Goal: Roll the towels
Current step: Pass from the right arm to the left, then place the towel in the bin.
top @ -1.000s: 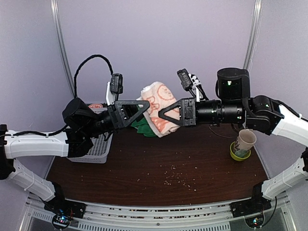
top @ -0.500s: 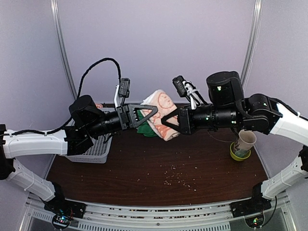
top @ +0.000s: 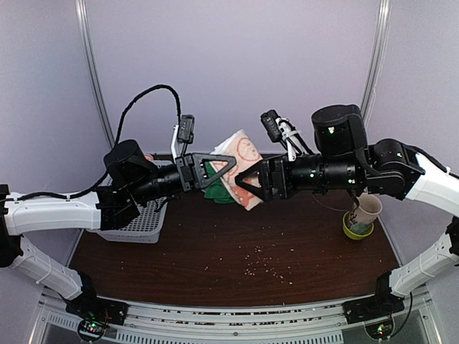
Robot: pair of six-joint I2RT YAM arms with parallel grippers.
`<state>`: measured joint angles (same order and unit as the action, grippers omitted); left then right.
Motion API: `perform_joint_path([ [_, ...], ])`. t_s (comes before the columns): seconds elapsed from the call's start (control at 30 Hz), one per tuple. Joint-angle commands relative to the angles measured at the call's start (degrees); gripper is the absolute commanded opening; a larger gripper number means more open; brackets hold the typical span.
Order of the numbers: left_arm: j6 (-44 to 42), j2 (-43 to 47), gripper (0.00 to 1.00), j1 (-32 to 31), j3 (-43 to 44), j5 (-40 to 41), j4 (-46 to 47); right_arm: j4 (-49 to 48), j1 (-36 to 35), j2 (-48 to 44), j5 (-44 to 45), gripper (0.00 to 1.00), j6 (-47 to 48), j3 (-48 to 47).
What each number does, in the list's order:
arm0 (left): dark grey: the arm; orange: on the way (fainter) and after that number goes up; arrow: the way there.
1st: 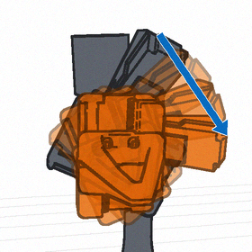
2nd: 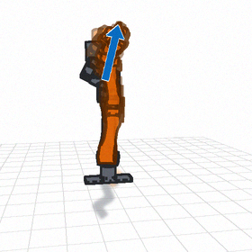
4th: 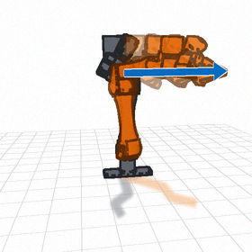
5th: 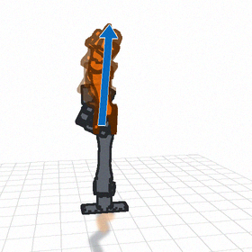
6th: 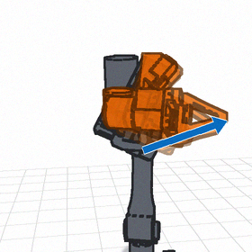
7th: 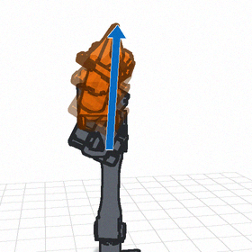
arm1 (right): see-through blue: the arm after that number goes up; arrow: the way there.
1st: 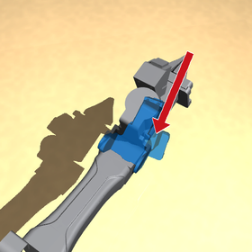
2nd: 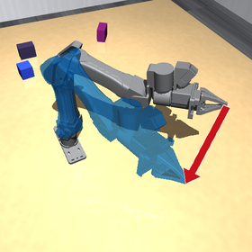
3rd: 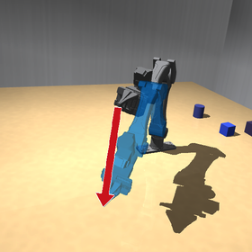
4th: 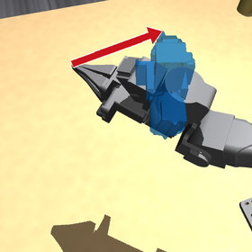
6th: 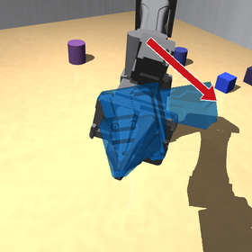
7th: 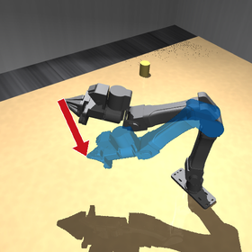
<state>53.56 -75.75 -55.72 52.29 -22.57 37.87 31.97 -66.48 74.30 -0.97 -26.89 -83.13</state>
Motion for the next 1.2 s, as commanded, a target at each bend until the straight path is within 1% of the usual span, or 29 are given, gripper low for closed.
perform_joint_path([
  [0.0, -3.0, 3.1, 0.00, 0.4, 1.3, 3.7, 0.0, -0.7, 0.7, -3.5, 0.8, 0.89, -1.2, 0.3],
  [0.07, -3.1, 4.2, 0.00, 1.3, 0.5, 5.5, -0.7, -0.7, 1.3, -4.5, 0.8, 0.99, -1.7, 0.6],
  [0.1, -2.9, 4.8, 0.00, 2.1, 0.0, 6.3, -1.0, -0.5, 1.5, -5.1, 1.2, 1.00, -1.8, 0.5],
  [0.2, -2.2, 7.4, 0.00, 5.2, -1.5, 8.1, -2.9, 0.0, 2.8, -7.5, 1.7, 1.00, -1.8, 0.7],
  [0.33, -0.9, 11.7, 0.00, 12.9, -2.5, 11.1, -9.4, 1.1, 4.1, -11.0, 4.2, 1.00, -1.5, 1.4],
  [0.43, 0.2, 14.6, 0.00, 20.4, -2.6, 15.2, -18.1, 1.1, 4.5, -13.6, 7.6, 1.00, -1.0, 4.4],
  [0.5, 3.0, 15.3, 0.00, 26.8, -3.2, 15.6, -22.2, 0.6, 4.6, -14.9, 9.5, 1.00, -0.9, 7.3],
  [0.6, 9.1, 14.3, 0.00, 37.4, -5.2, 14.3, -24.6, -1.3, 4.8, -16.8, 11.8, 1.00, -1.4, 12.3],
  [0.7, 14.5, 10.0, 0.00, 44.6, -5.7, 12.5, -24.2, -3.5, 5.2, -18.2, 13.0, 1.00, -1.7, 16.5],
  [0.77, 17.0, 6.0, 0.00, 47.0, -4.5, 12.3, -24.1, -3.6, 5.6, -18.2, 14.0, 1.00, -1.4, 17.7],
  [0.83, 19.5, 2.0, 0.00, 47.7, -2.8, 13.6, -24.2, -3.3, 6.2, -17.9, 14.0, 1.00, -0.6, 18.0],
  [1.03, 28.0, -6.2, 0.00, 47.8, 1.0, 22.5, -26.5, -3.2, 7.7, -16.5, 13.8, 1.00, 1.4, 17.9],
  [1.17, 33.7, -13.0, 0.00, 47.7, 4.0, 23.5, -27.8, -3.4, 8.7, -15.8, 13.5, 1.00, 2.4, 18.0],
])
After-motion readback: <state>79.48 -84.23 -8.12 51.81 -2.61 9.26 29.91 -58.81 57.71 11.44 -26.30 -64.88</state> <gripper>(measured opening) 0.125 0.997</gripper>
